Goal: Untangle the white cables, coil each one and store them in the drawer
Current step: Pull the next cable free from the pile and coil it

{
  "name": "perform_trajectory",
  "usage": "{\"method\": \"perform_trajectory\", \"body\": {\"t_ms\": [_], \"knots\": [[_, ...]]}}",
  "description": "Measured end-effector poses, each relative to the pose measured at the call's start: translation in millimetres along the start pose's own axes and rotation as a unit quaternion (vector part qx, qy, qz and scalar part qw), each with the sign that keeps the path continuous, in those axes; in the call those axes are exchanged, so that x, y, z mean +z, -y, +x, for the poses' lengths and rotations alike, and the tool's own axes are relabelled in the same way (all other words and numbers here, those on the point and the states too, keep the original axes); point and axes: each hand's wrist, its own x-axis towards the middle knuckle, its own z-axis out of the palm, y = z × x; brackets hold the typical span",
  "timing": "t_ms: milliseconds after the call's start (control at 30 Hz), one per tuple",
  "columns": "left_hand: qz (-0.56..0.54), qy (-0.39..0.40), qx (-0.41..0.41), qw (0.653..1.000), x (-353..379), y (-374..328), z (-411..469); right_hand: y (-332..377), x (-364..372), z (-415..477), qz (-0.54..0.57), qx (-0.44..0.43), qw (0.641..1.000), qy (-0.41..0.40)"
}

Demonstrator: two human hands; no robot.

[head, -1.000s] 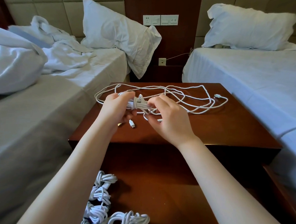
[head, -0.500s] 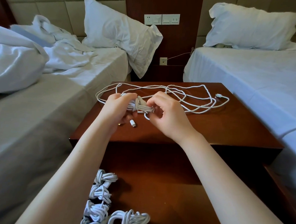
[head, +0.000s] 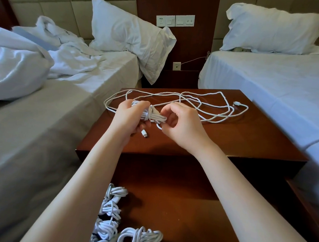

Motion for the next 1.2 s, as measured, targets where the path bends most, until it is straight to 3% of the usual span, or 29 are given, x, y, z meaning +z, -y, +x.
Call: {"method": "perform_trajectory", "body": {"t_ms": [300,600,800,1033,1200], "knots": [[0.011,-0.011,0.005,1.0,-1.6,1.1,-0.4,-2.5,8.4,0.3,-0.085,-0.067,0.994,-0.006],[-0.002,-0.01,0.012,1.0,-5.6,-0.5,-0.2,-8.4,12.9,3.3,-0.015,-0.039,0.998,-0.043],[0.032,0.001,0.007,0.999,-3.1,2.8,1.0,-11.4,6.8,5.6,-0.041,-0.035,0.998,-0.021],[0.046,-0.011,-0.016,0.999,-6.0,4.9,1.4,-9.7,4.5,3.4,-0.122,-0.12,0.985,0.008],[0.075,0.022,-0.027,0.997,-12.0,11.1,4.3,-10.7,2.2,2.6,-0.139,-0.14,0.98,0.028]]}}
